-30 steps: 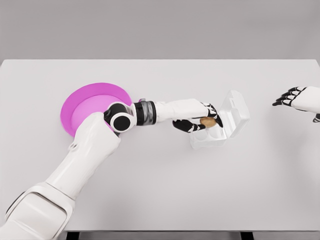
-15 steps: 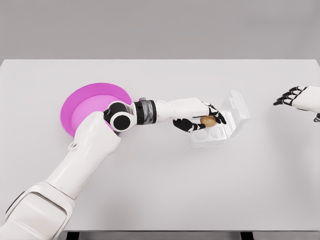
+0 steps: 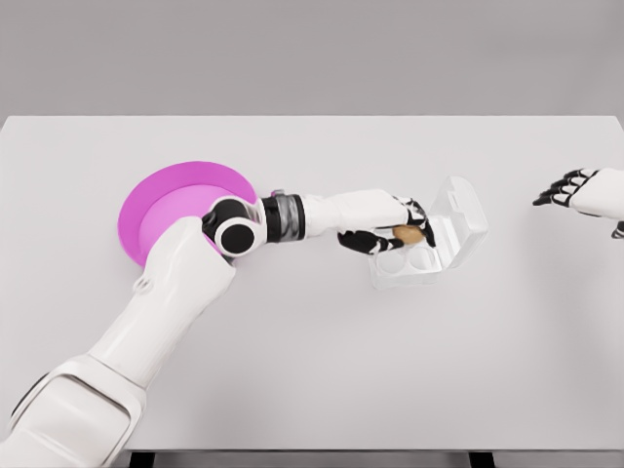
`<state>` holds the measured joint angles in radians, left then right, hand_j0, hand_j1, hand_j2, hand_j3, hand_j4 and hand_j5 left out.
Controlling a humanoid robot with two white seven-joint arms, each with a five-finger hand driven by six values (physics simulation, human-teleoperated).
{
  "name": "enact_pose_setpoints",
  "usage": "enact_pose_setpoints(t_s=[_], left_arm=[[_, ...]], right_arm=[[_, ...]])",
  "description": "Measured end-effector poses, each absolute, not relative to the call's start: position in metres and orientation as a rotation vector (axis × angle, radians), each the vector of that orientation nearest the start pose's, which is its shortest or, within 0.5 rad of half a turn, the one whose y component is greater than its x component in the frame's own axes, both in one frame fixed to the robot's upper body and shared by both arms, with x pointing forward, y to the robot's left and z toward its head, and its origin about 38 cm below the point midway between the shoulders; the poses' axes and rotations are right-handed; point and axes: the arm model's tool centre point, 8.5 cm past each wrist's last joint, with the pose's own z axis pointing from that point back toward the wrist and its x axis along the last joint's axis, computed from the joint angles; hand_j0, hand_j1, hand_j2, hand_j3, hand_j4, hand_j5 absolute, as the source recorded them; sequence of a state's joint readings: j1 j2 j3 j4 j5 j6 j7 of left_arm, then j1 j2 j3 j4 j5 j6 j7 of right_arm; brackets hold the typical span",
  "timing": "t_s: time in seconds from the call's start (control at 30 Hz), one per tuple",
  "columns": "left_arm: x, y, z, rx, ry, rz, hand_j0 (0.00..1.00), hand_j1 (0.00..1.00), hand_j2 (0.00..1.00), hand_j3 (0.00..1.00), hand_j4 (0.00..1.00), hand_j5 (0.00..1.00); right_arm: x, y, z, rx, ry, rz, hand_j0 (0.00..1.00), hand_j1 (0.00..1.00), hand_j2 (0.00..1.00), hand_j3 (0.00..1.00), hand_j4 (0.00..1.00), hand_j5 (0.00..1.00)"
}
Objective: Pack egg into the box and close the box lid
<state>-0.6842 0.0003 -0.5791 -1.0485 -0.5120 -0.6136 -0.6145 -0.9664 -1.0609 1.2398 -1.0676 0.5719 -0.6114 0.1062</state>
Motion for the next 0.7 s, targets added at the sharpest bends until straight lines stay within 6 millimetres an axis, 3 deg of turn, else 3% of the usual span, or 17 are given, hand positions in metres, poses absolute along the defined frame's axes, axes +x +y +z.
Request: enact_pose_setpoints(t_s=[0.1,0.23,0.47,0.53,0.7], left_arm=[[0.4516,0.0167,0.1446,-0.197,-1.717,-1.918,0.34,0.34,0.34,0.34,0.34,0.34],[0.4513,0.0168,0.1440,-0.197,-1.716,-1.917,0.58,0.58,0.58,0.58,0.58,0.58],[0.4510,0.0167,0.1441,-0.206,-1.717,-1.913,0.68,0.68,0.68,0.68,0.68,0.68],[0.4509,0.0166,0.1443,-0.209,-1.717,-1.912,0.75,0.75,0.75,0.75,0.75,0.75],[0.4504,0.0164,0.1447,-0.220,-1.718,-1.908,0.78,0.78,0.78,0.78,0.78,0.78]], right_arm=[[0.4400,-0.4572,0.1825,-0.694,-0.933,2.169,1.00,1.00,1.00,1.00,1.00,1.00],[0.4400,-0.4572,0.1826,-0.695,-0.933,2.169,1.00,1.00,1.00,1.00,1.00,1.00],[0.4401,-0.4573,0.1827,-0.695,-0.933,2.168,1.00,1.00,1.00,1.00,1.00,1.00],[0.4397,-0.4575,0.1819,-0.693,-0.932,2.168,1.00,1.00,1.00,1.00,1.00,1.00],[0.4401,-0.4574,0.1827,-0.696,-0.934,2.168,1.00,1.00,1.00,1.00,1.00,1.00]])
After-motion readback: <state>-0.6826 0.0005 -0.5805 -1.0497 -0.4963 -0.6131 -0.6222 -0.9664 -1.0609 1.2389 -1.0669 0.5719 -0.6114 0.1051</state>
